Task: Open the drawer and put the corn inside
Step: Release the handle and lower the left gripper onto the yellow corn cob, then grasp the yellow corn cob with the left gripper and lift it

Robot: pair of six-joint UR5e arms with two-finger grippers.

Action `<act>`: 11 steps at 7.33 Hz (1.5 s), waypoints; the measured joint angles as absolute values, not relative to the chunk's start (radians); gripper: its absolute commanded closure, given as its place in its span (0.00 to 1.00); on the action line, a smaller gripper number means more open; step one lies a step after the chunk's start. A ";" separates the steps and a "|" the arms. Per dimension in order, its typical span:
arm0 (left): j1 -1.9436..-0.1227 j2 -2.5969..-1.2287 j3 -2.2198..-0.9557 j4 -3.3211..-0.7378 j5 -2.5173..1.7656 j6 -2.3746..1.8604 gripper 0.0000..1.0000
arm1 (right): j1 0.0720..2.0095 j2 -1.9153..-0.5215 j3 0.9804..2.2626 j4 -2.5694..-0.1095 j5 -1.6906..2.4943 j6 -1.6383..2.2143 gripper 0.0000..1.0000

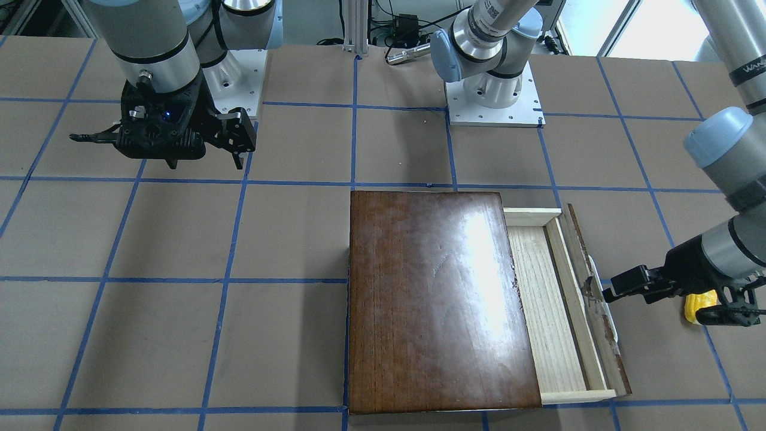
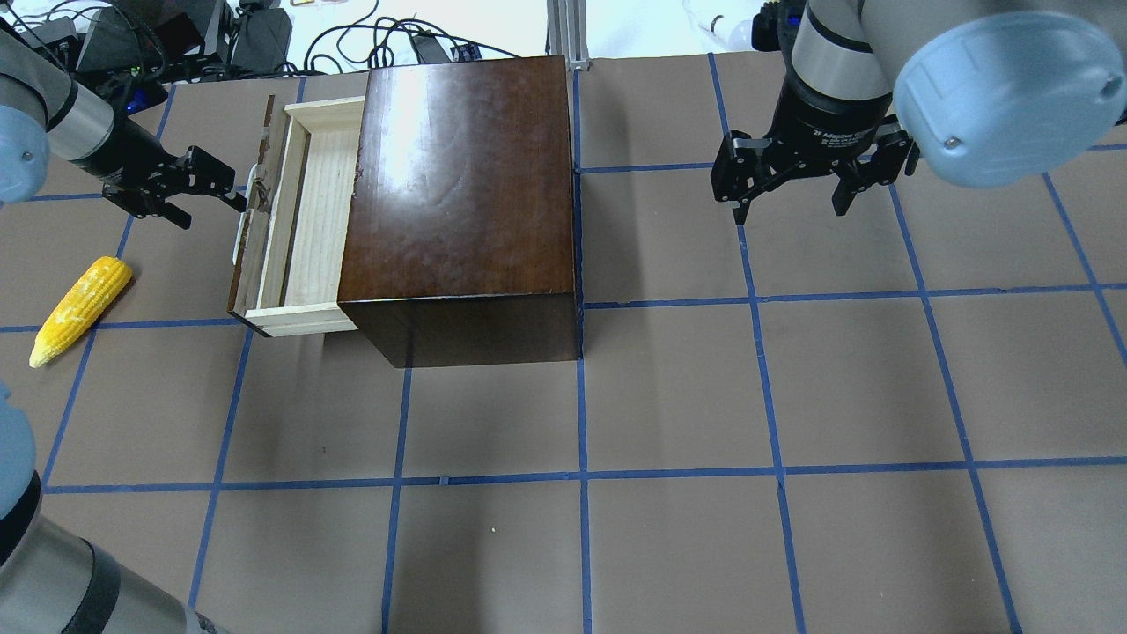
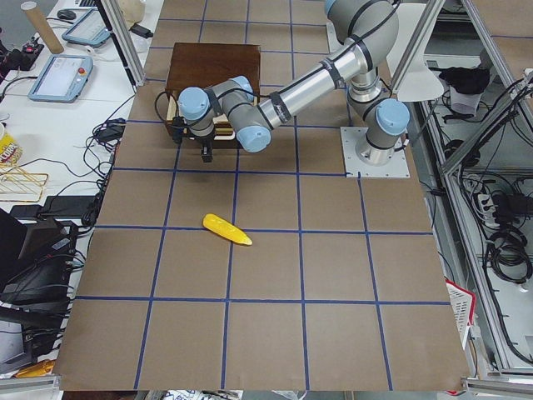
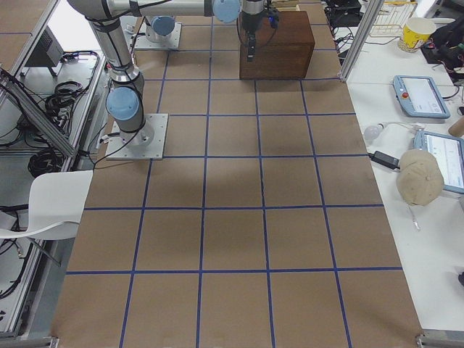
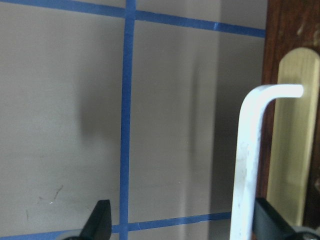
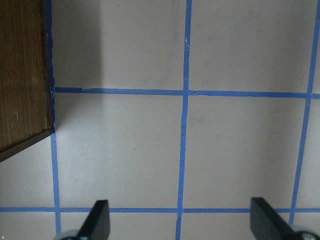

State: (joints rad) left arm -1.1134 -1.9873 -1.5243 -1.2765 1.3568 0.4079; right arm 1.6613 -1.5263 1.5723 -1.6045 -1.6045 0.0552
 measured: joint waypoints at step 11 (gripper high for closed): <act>-0.822 -2.149 -1.519 -1.089 1.586 1.530 0.00 | 1.661 -1.526 1.572 -1.605 -1.605 0.055 0.00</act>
State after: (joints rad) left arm -0.8217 -2.1490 -1.5186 -1.0895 1.5856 1.5303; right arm 1.6613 -1.5263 1.5723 -1.6045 -1.6046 0.0553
